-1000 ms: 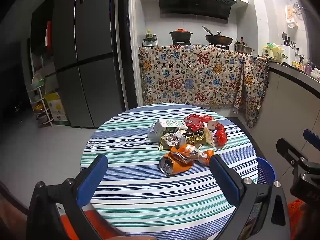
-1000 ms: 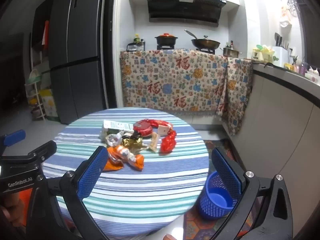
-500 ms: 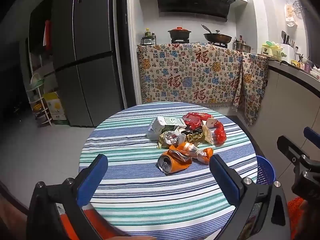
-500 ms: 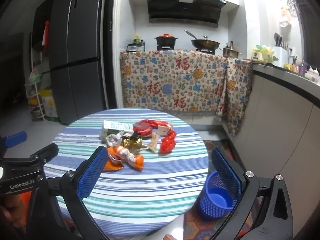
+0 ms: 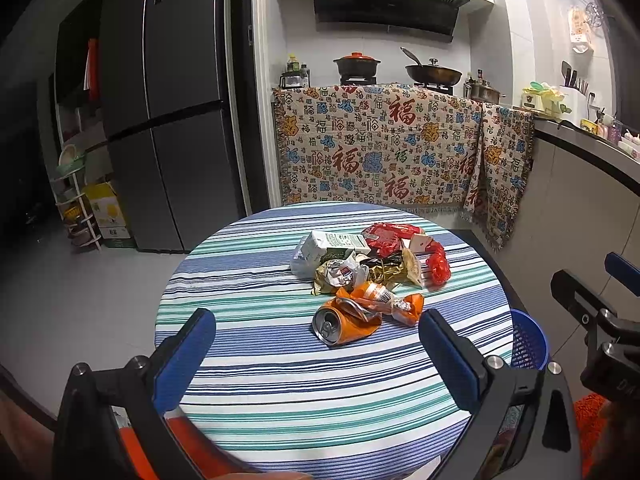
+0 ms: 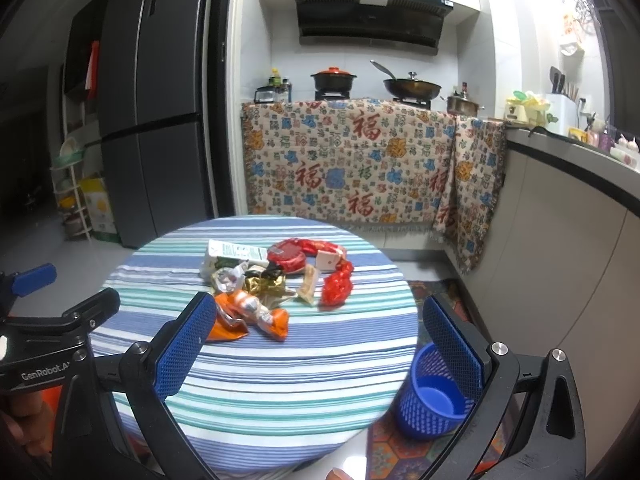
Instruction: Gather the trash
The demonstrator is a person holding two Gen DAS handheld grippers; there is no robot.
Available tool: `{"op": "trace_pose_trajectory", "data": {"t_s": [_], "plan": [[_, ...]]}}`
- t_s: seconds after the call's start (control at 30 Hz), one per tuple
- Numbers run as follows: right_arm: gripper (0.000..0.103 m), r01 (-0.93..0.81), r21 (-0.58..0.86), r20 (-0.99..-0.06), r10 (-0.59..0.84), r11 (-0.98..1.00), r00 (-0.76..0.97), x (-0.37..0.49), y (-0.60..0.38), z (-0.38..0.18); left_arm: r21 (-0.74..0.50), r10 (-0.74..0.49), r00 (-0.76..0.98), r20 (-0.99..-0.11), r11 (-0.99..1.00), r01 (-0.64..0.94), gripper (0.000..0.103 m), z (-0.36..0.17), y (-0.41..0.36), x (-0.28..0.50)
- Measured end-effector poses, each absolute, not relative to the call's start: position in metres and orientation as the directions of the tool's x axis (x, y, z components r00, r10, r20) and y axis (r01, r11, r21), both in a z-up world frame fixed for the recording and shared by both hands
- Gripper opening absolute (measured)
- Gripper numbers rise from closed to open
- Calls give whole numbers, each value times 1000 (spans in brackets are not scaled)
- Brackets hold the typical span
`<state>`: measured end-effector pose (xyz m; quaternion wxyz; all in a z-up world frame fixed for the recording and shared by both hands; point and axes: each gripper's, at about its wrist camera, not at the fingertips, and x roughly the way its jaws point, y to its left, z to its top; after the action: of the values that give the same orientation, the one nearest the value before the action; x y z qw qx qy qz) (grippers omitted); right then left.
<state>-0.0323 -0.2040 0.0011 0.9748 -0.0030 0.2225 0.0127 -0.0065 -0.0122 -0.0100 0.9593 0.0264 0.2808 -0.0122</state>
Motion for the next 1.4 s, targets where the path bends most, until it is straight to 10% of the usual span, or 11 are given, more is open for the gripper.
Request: {"op": "trace_pose_trajectory", "data": {"t_s": [1.4], "plan": [[103, -29, -4, -440, 24, 1000, 898, -30, -203, -1, 43, -16, 840, -543, 998, 46, 103, -11, -13, -5]]}}
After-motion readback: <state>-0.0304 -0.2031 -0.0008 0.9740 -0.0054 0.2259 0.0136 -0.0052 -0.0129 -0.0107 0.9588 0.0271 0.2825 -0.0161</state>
